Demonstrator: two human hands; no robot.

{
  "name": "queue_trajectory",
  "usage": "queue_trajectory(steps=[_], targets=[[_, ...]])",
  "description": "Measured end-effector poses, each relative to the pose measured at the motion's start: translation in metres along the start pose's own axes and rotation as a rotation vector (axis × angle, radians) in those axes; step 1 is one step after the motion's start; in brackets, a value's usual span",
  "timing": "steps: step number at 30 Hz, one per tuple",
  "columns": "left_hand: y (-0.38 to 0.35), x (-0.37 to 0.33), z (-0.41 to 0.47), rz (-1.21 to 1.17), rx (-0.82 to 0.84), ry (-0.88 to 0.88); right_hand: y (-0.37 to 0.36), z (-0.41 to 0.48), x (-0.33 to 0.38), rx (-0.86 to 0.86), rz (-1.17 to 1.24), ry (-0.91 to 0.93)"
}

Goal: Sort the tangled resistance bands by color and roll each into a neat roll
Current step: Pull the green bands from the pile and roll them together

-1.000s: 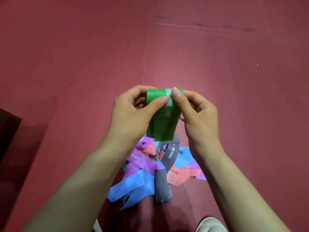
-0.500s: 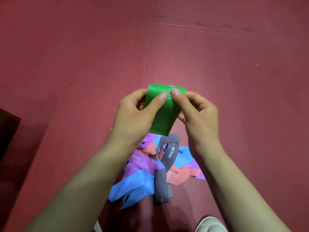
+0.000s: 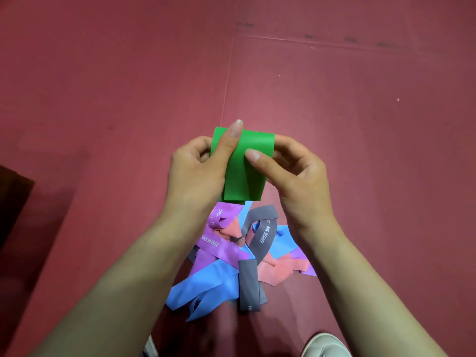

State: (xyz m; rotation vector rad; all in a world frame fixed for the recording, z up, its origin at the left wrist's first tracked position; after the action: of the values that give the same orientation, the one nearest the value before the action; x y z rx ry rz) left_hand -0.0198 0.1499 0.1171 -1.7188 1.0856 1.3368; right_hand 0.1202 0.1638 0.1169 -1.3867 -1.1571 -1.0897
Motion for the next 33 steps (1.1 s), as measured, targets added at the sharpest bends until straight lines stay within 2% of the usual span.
queue_trajectory(steps=[6, 10, 14, 17, 23, 28, 33], targets=[[-0.01, -0.004, -0.003, 0.021, 0.138, -0.067, 0.008, -0.002, -0.005, -0.129, -0.011, -0.111], [-0.006, -0.006, -0.002, 0.027, 0.067, -0.084, 0.003, -0.001, -0.004, -0.064, 0.011, -0.096], [0.0, -0.001, 0.0, 0.007, -0.01, 0.002, -0.004, 0.0, -0.003, 0.066, 0.069, -0.054], [-0.003, 0.002, -0.001, 0.01, 0.03, 0.043, 0.0, 0.0, 0.002, 0.009, 0.008, 0.009], [-0.011, 0.004, -0.003, 0.016, 0.118, 0.089, 0.007, -0.001, -0.002, -0.132, 0.001, -0.054], [-0.009, 0.0, -0.003, 0.019, 0.092, 0.002, 0.002, -0.002, -0.003, -0.107, 0.002, -0.087], [-0.004, 0.007, -0.002, -0.038, 0.046, 0.086, -0.001, -0.001, -0.006, -0.026, -0.008, -0.085]])
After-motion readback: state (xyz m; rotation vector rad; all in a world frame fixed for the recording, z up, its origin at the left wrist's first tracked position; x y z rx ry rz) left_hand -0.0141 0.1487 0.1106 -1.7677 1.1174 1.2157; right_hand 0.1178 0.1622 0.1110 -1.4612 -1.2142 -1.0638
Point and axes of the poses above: each hand's wrist, its own z-axis towards the middle knuckle, its own y-axis out of the back of the hand, x = y × z, the point moved 7 cm from there along z, towards the middle knuckle, and after that the axes turned 5 degrees about -x, right-handed, at the moved point
